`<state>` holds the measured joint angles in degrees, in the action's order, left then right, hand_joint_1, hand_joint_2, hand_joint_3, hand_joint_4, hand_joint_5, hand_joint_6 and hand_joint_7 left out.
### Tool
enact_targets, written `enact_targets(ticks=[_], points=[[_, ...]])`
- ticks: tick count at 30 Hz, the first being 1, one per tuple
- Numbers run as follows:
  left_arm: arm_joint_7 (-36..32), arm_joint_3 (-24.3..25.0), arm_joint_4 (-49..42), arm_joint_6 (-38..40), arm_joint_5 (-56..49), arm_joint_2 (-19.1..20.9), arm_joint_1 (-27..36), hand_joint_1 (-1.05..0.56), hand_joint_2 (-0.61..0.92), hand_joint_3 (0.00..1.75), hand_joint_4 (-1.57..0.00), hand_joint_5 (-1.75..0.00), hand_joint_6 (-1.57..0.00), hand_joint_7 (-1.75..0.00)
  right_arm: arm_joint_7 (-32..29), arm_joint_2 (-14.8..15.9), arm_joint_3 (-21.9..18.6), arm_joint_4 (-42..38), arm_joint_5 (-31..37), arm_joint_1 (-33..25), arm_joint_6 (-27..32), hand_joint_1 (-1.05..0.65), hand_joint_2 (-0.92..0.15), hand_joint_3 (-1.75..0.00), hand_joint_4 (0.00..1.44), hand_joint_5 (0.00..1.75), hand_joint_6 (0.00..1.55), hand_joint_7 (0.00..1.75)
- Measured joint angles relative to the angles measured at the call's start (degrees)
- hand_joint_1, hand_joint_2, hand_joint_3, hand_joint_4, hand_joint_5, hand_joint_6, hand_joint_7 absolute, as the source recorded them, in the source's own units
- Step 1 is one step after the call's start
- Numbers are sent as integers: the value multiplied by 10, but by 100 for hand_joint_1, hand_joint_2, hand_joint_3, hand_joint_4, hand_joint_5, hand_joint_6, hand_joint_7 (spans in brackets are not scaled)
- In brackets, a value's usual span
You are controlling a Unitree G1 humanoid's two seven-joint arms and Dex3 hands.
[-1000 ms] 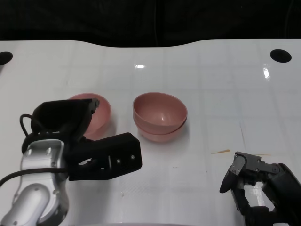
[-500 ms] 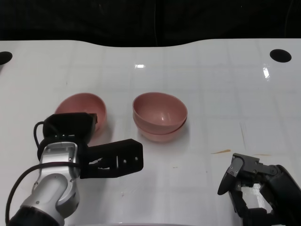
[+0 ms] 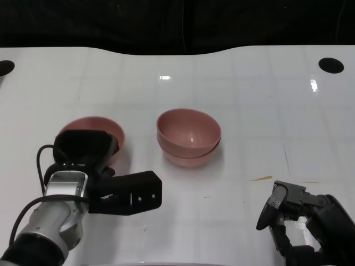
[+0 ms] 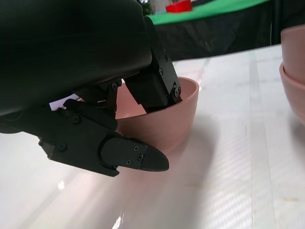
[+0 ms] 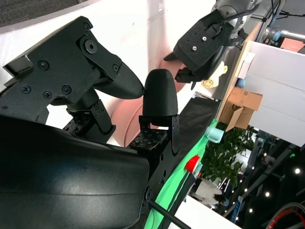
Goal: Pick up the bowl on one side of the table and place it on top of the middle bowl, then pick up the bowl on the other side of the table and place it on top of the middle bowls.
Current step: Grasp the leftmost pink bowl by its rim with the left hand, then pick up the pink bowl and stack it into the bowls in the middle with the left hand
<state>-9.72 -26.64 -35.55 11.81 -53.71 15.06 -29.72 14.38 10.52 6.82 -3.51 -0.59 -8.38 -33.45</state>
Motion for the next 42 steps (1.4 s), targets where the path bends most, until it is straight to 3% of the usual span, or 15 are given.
enact_targets(ticks=[6,8,10,14,15,17,19,25,26,28,32,33,35,39,42], points=[[-26,1,63,-6,-2,18,0,-35,92,17,-84,-175,-116,-20,0,0,0,0,-1,0,5,-22,-40,-135,92,175,74,160],[-32,3,85,-9,-2,21,0,-35,92,15,-85,-175,-97,-62,0,0,0,0,-1,0,6,-22,-40,-135,92,175,74,160],[-40,6,106,-13,-2,27,0,-35,92,13,-86,-175,-91,-76,0,-1,0,0,0,0,5,-23,-40,-135,91,175,74,159],[-35,14,161,-13,-3,38,0,-33,90,7,-88,-175,-93,-78,1,-1,-1,-1,-1,0,5,-23,-40,-135,91,175,75,158],[-35,18,175,-20,-1,40,0,-32,90,12,-90,-175,-79,-122,1,-1,-1,-1,-1,0,6,-23,-40,-135,91,175,75,158],[-35,22,199,-41,4,44,-1,-32,90,14,-91,-175,-70,-144,1,-3,0,-1,-1,0,10,-24,-40,-136,91,175,75,157],[-30,27,219,-57,13,45,-2,-33,90,13,-92,-175,-78,-120,2,-4,0,0,-1,0,15,-24,-39,-136,92,175,76,156],[5,36,249,-101,49,46,-15,-29,88,9,-90,-175,-75,-142,2,-7,0,-1,-1,0,16,-24,-39,-137,91,175,76,156],[11,36,251,-106,52,44,-18,-30,89,9,-90,-175,-78,-130,2,-7,0,-1,-1,0,16,-24,-39,-137,91,175,76,156],[27,35,256,-109,53,37,-26,-33,88,5,-90,-175,-102,-64,3,-8,0,-2,-1,1,15,-24,-38,-137,91,175,77,156],[52,27,257,-123,62,20,-39,-32,88,2,-91,-175,-122,-31,8,-10,0,-3,-3,1,16,-23,-38,-137,91,175,77,155],[52,24,257,-128,62,15,-40,-30,89,3,-91,-175,-121,-38,11,-11,0,-3,-5,1,18,-23,-38,-138,90,175,77,155],[52,19,254,-141,65,6,-41,-28,89,6,-90,-175,-95,-105,12,-13,1,-3,-5,1,19,-23,-38,-138,90,175,77,155],[53,17,229,-158,76,-7,-50,-27,88,16,-89,-175,-78,-148,12,-15,0,-3,-3,1,18,-22,-38,-138,90,175,77,155],[58,6,183,-173,91,-26,-52,-31,85,29,-89,-175,-77,-145,12,-15,2,-3,0,2,18,-22,-38,-138,91,175,76,156]])
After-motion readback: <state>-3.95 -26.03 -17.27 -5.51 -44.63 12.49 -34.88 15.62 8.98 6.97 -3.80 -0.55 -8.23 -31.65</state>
